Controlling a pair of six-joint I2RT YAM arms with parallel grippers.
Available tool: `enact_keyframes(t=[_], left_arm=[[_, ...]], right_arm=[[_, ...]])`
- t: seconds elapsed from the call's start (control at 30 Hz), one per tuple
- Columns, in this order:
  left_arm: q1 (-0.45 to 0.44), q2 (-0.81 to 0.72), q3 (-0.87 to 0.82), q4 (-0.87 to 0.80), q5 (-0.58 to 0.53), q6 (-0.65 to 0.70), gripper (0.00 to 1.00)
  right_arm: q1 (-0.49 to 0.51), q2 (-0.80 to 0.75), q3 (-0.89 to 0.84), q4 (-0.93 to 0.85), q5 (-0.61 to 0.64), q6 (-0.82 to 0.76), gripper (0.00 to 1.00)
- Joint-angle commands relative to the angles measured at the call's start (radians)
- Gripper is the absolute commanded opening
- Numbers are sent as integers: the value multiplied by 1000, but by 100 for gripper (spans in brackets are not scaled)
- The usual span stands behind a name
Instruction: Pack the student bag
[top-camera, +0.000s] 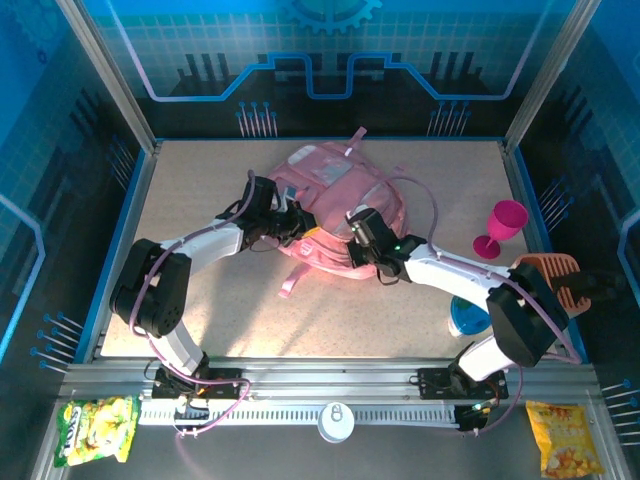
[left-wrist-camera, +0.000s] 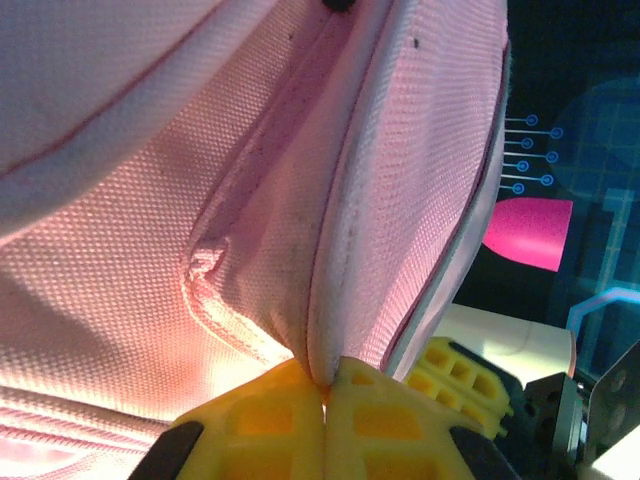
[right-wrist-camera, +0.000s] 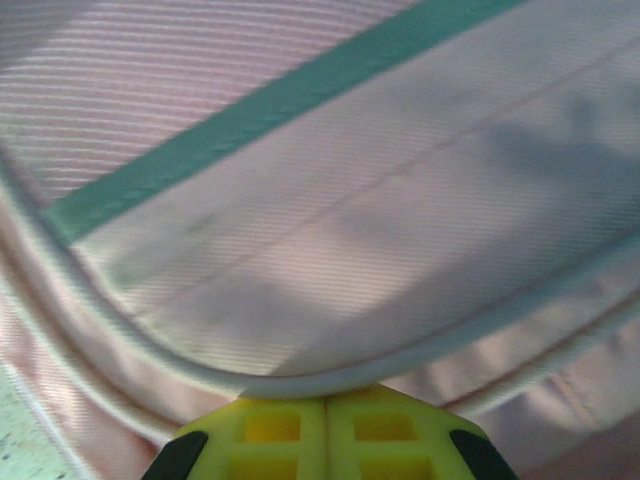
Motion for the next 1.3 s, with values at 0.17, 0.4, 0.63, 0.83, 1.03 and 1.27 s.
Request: enact_keyframes(t=[0.17, 0.4, 0.63, 0.83, 1.03, 1.27], left_arm=[[29, -35, 13, -4, -23, 32, 10], [29, -28, 14, -2, -14, 30, 3], [29, -28, 29, -3, -10, 27, 1], [30, -26, 37, -6, -9, 26, 1], [29, -28, 38, -5, -6, 25, 1], [29, -31, 37, -3, -4, 22, 1]], right_arm=[[-28, 9, 24, 12, -114, -42, 9], [-12, -16, -3, 54, -161, -42, 36], [2, 28, 9, 63, -176, -14, 37], [11, 49, 14, 57, -175, 29, 43], [16, 73, 22, 71, -168, 35, 48], [18, 142, 90, 70, -139, 2, 36]])
